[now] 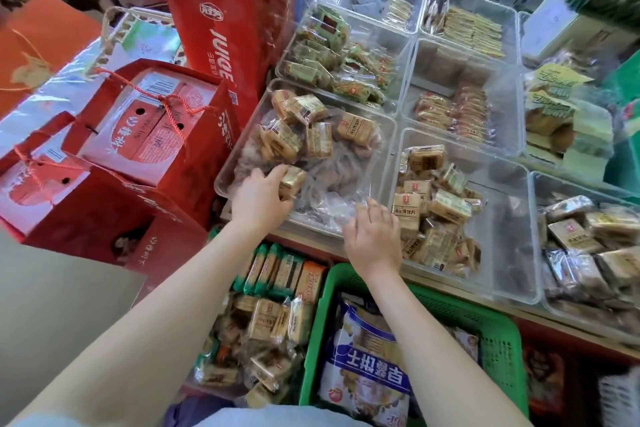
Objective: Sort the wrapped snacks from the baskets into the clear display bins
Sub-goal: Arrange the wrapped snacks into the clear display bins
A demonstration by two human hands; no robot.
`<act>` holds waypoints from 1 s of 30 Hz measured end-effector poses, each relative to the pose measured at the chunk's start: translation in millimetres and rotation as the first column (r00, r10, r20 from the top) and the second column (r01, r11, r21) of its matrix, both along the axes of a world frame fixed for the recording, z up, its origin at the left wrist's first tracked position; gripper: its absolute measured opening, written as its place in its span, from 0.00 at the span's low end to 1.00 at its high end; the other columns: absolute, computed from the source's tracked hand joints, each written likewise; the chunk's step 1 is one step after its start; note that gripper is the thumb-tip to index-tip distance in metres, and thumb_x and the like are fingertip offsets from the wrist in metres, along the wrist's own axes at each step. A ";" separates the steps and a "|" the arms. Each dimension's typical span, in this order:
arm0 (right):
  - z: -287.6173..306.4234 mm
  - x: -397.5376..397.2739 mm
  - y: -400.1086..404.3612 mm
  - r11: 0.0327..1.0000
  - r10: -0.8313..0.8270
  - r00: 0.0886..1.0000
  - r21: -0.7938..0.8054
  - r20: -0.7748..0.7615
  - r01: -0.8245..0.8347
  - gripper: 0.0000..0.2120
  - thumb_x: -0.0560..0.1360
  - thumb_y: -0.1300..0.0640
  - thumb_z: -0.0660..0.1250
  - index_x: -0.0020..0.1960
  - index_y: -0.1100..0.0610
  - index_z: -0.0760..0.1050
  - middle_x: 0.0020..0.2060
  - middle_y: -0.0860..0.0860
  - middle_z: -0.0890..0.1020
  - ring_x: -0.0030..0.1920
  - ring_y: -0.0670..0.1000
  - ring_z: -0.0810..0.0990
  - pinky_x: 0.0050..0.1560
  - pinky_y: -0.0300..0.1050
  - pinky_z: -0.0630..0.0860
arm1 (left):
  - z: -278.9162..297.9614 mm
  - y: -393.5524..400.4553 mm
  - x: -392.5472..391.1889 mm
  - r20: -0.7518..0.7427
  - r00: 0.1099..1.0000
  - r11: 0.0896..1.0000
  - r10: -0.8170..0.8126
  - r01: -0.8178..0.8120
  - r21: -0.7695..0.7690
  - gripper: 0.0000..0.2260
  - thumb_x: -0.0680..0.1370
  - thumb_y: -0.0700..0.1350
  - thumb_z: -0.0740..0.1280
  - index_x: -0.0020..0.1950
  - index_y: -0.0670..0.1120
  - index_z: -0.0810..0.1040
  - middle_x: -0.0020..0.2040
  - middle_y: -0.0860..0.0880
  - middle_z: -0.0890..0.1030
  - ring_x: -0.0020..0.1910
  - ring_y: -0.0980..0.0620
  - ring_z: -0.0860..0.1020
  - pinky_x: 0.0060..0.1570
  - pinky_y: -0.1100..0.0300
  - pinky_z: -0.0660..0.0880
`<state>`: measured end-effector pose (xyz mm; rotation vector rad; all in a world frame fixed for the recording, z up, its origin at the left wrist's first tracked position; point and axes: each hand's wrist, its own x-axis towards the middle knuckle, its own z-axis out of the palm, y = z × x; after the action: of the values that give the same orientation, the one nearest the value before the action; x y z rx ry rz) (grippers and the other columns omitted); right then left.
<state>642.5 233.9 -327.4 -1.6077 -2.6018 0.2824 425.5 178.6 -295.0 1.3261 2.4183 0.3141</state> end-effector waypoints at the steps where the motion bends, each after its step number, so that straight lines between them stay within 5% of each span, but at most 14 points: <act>1: -0.4 0.3 -0.3 1.000 0.008 1.000 0.001 0.000 -0.008 0.28 0.80 0.46 0.44 0.68 0.57 0.74 0.70 0.57 0.74 0.71 0.58 0.69 0.73 0.59 0.63 | 0.6 0.1 6.3 0.008 1.000 0.999 -0.025 0.024 0.022 0.29 0.77 0.55 0.67 0.76 0.57 0.63 0.56 0.43 0.75 0.52 0.42 0.76 0.48 0.49 0.79; 4: 1.3 2.1 -0.9 1.000 0.005 0.997 -0.025 -0.074 -0.007 0.28 0.80 0.44 0.45 0.69 0.56 0.72 0.71 0.55 0.72 0.73 0.56 0.66 0.74 0.58 0.60 | 1.1 -0.6 28.1 0.111 0.992 0.994 -0.057 0.046 0.099 0.27 0.77 0.57 0.67 0.76 0.57 0.65 0.55 0.46 0.74 0.53 0.45 0.76 0.48 0.52 0.77; 7: 13.2 7.0 -2.0 0.990 -0.127 0.935 -0.103 -0.331 0.098 0.26 0.80 0.44 0.49 0.69 0.56 0.72 0.72 0.55 0.71 0.75 0.54 0.63 0.75 0.59 0.59 | 6.2 6.6 43.7 0.254 0.963 0.986 -0.088 0.048 0.158 0.23 0.77 0.60 0.67 0.71 0.55 0.73 0.57 0.49 0.74 0.56 0.48 0.74 0.50 0.56 0.73; 9: 25.8 16.4 -5.8 0.978 -0.205 0.847 -0.078 -0.491 0.191 0.23 0.80 0.46 0.52 0.68 0.56 0.73 0.70 0.53 0.73 0.73 0.52 0.65 0.74 0.57 0.61 | 14.2 14.7 52.9 0.281 0.948 0.976 -0.147 0.092 0.198 0.15 0.76 0.62 0.67 0.55 0.54 0.80 0.56 0.51 0.74 0.56 0.50 0.72 0.52 0.55 0.71; 11: 45.4 29.8 -11.9 0.952 -0.304 0.730 -0.158 -0.612 0.264 0.16 0.82 0.48 0.54 0.64 0.51 0.75 0.64 0.47 0.76 0.69 0.44 0.70 0.71 0.50 0.67 | 26.8 21.7 65.1 0.349 0.918 0.966 -0.190 0.112 0.232 0.16 0.75 0.62 0.68 0.39 0.50 0.77 0.54 0.52 0.76 0.53 0.50 0.73 0.52 0.53 0.71; 13: 69.7 39.6 -15.1 0.861 -0.499 0.529 -0.461 -0.686 0.215 0.10 0.84 0.49 0.56 0.57 0.46 0.76 0.55 0.42 0.80 0.58 0.37 0.76 0.62 0.46 0.73 | 45.9 23.9 78.8 0.622 0.765 0.970 -0.164 0.010 0.243 0.14 0.77 0.59 0.68 0.44 0.49 0.81 0.49 0.52 0.81 0.49 0.52 0.77 0.47 0.58 0.74; 15: 88.0 49.9 -12.7 0.688 -0.696 0.276 -0.726 -0.662 -0.007 0.15 0.83 0.44 0.57 0.60 0.49 0.77 0.52 0.48 0.84 0.54 0.44 0.82 0.59 0.49 0.77 | 61.4 24.7 91.6 0.847 0.519 0.984 -0.118 -0.054 0.170 0.14 0.78 0.58 0.68 0.51 0.50 0.84 0.45 0.52 0.85 0.44 0.54 0.81 0.44 0.60 0.75; 17: 101.0 57.5 -9.9 0.587 -0.764 0.193 -0.788 -0.615 -0.188 0.21 0.79 0.43 0.62 0.65 0.56 0.75 0.52 0.55 0.84 0.53 0.52 0.84 0.54 0.51 0.78 | 67.2 25.2 104.0 0.874 0.462 0.986 -0.151 0.005 0.167 0.15 0.78 0.61 0.67 0.51 0.51 0.85 0.44 0.51 0.86 0.44 0.51 0.83 0.48 0.52 0.78; 19: 107.4 61.9 -8.8 0.587 -0.746 0.258 -0.789 -0.614 -0.178 0.16 0.78 0.49 0.68 0.62 0.55 0.77 0.51 0.55 0.85 0.51 0.53 0.85 0.50 0.49 0.82 | 64.2 27.9 117.8 0.846 0.511 0.984 -0.154 0.006 0.176 0.14 0.79 0.59 0.66 0.53 0.50 0.83 0.43 0.51 0.86 0.44 0.50 0.83 0.49 0.47 0.80; 21: 106.0 68.5 -5.2 0.660 -0.702 0.341 -0.751 -0.625 -0.020 0.09 0.79 0.53 0.70 0.58 0.51 0.78 0.50 0.53 0.85 0.51 0.54 0.85 0.47 0.51 0.84 | 55.4 31.0 124.9 0.742 0.659 0.982 -0.127 -0.023 0.188 0.16 0.79 0.59 0.64 0.60 0.50 0.78 0.48 0.52 0.84 0.47 0.52 0.82 0.49 0.49 0.81; 24: 99.6 81.7 12.5 0.777 -0.626 0.433 -0.561 -0.649 0.284 0.09 0.79 0.52 0.67 0.59 0.46 0.76 0.50 0.48 0.83 0.47 0.48 0.82 0.45 0.43 0.80 | 32.9 28.2 116.5 0.346 0.909 0.965 -0.234 0.174 0.196 0.24 0.80 0.59 0.63 0.72 0.48 0.70 0.66 0.49 0.76 0.64 0.51 0.74 0.63 0.53 0.72; 28: 83.9 89.1 61.7 0.857 -0.445 0.598 -0.123 -0.667 0.501 0.16 0.81 0.57 0.62 0.68 0.52 0.73 0.63 0.52 0.77 0.61 0.52 0.75 0.59 0.46 0.75 | 3.0 8.8 109.0 0.121 0.889 0.887 -0.442 0.453 -0.090 0.27 0.81 0.63 0.57 0.75 0.52 0.66 0.74 0.50 0.69 0.74 0.51 0.64 0.73 0.51 0.56; 30: 67.4 88.1 81.9 0.924 -0.367 0.826 -0.067 -0.427 0.376 0.22 0.82 0.53 0.61 0.75 0.52 0.68 0.73 0.54 0.69 0.72 0.56 0.66 0.71 0.54 0.66 | -1.2 5.4 110.7 0.070 0.875 0.866 -0.479 0.484 -0.128 0.26 0.81 0.64 0.54 0.75 0.55 0.67 0.76 0.52 0.67 0.75 0.53 0.61 0.75 0.51 0.49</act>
<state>730.6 315.8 -260.0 -1.7580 -1.9125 0.5142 536.2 183.9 -296.2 1.7742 1.9436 0.0268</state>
